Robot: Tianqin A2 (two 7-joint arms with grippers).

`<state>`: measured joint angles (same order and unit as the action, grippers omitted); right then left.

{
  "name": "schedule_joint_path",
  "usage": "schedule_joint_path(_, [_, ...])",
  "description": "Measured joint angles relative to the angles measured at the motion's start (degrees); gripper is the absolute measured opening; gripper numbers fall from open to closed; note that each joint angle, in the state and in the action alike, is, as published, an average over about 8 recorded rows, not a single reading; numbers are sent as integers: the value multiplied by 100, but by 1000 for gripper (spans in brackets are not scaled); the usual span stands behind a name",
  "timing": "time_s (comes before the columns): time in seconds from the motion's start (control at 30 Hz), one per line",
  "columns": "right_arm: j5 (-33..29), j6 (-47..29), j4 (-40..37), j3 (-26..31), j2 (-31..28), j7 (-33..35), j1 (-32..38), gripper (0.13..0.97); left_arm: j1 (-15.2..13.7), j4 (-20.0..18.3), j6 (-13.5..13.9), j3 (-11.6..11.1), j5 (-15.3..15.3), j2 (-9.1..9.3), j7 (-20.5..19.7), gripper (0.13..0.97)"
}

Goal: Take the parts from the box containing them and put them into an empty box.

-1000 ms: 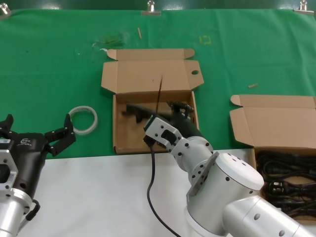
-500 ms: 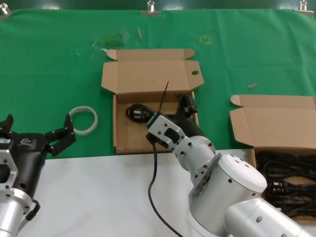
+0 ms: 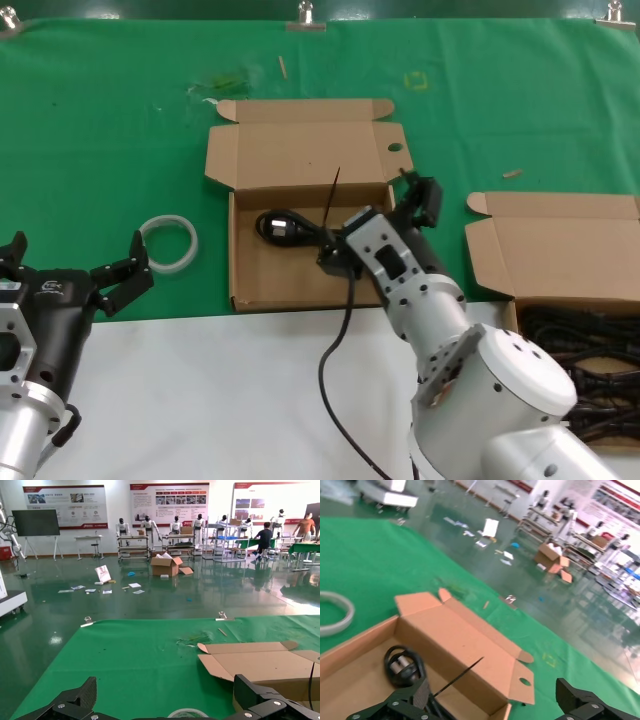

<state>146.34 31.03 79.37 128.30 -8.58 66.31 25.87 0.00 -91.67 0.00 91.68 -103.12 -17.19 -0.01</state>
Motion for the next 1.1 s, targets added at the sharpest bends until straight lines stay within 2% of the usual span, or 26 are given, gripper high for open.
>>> schedule_joint_path(0.07, [-144, -102, 41, -122, 0, -222, -87, 864, 0, 0, 0, 0, 0, 0, 0, 966])
schedule_joint_path(0.2, [-442, -316, 126, -375, 0, -678, -265, 864, 0, 0, 0, 0, 0, 0, 0, 966])
schedule_joint_path(0.47, [-1024, -735, 291, -868, 0, -1575, -615, 947, 0, 0, 0, 0, 0, 0, 0, 966])
schedule_joint_path(1.1, [-2401, -1724, 684, -2037, 0, -3686, -1440, 966, 0, 0, 0, 0, -1, 0, 1, 966])
